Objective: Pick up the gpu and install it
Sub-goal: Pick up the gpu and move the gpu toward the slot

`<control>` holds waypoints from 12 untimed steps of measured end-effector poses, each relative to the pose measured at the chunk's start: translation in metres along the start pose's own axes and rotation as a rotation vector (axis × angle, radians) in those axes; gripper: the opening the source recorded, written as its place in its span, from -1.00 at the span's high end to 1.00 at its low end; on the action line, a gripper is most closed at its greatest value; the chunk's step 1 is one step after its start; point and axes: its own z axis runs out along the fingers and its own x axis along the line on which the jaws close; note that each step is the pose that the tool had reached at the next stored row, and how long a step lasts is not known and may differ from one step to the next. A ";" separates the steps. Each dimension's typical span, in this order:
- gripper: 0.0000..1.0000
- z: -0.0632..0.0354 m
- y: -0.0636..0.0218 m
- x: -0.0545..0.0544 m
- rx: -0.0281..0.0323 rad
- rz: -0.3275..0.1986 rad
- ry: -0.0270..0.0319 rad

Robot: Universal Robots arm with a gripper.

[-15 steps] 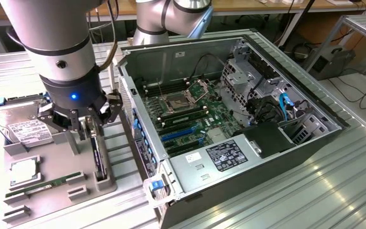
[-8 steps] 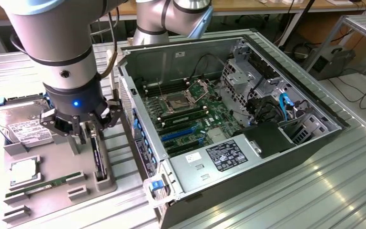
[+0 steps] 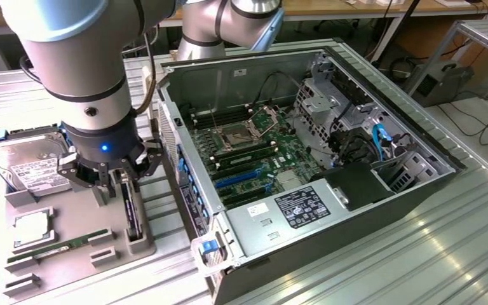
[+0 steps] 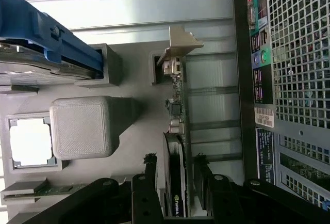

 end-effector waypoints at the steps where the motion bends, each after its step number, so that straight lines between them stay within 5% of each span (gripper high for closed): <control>1: 0.15 0.0019 -0.0001 0.000 0.0000 0.000 0.0006; 5: 0.15 0.0075 -0.0003 0.001 0.0006 0.000 0.0065; 12: 0.15 0.0084 -0.0015 0.002 0.0005 0.007 0.0065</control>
